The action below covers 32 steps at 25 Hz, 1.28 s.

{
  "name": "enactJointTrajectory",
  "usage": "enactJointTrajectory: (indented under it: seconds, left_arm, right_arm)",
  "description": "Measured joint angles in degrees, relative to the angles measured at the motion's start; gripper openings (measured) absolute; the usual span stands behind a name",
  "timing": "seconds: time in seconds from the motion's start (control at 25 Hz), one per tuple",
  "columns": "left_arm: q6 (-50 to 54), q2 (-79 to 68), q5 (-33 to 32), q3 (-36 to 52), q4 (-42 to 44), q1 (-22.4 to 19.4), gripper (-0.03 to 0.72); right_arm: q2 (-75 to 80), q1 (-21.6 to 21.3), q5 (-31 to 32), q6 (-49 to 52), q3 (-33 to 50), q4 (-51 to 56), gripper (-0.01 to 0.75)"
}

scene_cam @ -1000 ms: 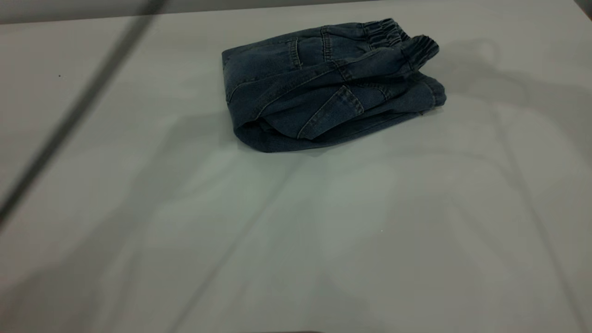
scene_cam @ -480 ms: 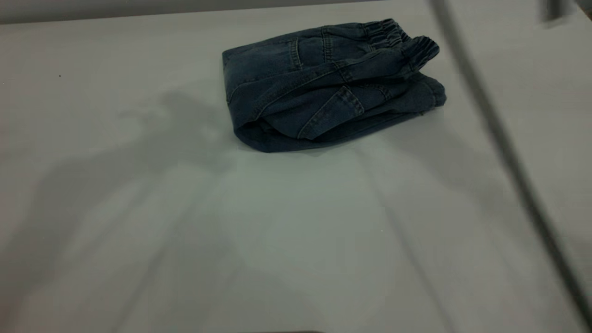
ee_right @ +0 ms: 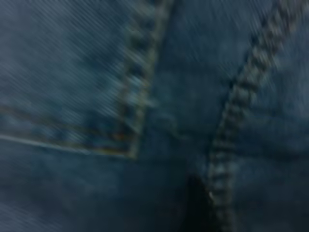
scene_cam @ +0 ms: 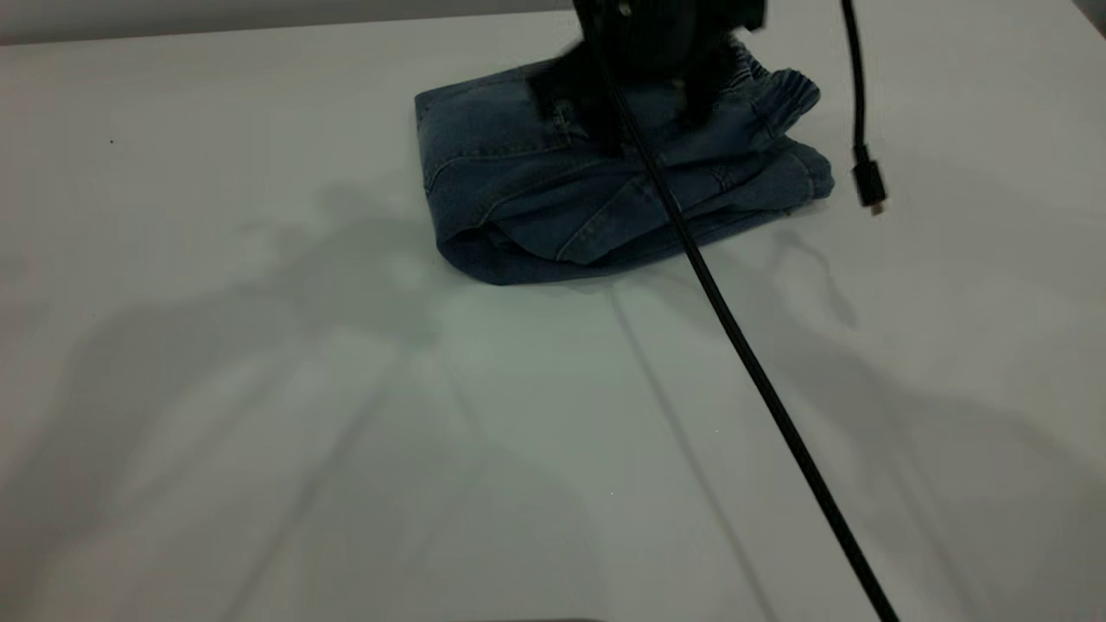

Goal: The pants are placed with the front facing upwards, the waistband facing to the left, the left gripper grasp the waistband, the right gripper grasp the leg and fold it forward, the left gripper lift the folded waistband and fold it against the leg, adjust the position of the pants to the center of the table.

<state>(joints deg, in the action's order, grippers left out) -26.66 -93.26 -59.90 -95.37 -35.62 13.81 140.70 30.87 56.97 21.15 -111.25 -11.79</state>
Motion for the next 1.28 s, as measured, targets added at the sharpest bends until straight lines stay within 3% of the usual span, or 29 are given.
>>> enactJointTrajectory:
  seconds: [0.32, 0.6, 0.88, 1.12, 1.28]
  left_arm:
    - [0.0, 0.0, -0.6, 0.0, 0.1, 0.0, 0.538]
    - [0.0, 0.0, -0.9, 0.0, 0.1, 0.0, 0.538]
    - [0.0, 0.0, -1.2, 0.0, 0.1, 0.0, 0.538]
    - [-0.1, 0.0, -1.2, 0.0, 0.1, 0.0, 0.538]
    - [-0.1, 0.0, -1.2, 0.0, 0.1, 0.0, 0.538]
  right_arm:
    - [0.1, 0.0, 11.0, 6.0, -0.2, 10.2, 0.418]
    - [0.1, 0.0, 9.1, 14.9, -0.2, 21.8, 0.418]
    - [-0.4, 0.2, 12.4, 9.3, -5.5, 24.7, 0.418]
    - [-3.9, 1.1, 13.1, -1.9, -12.6, 27.9, 0.418]
    - [-4.0, 1.3, 13.3, -3.0, -14.3, 21.8, 0.418]
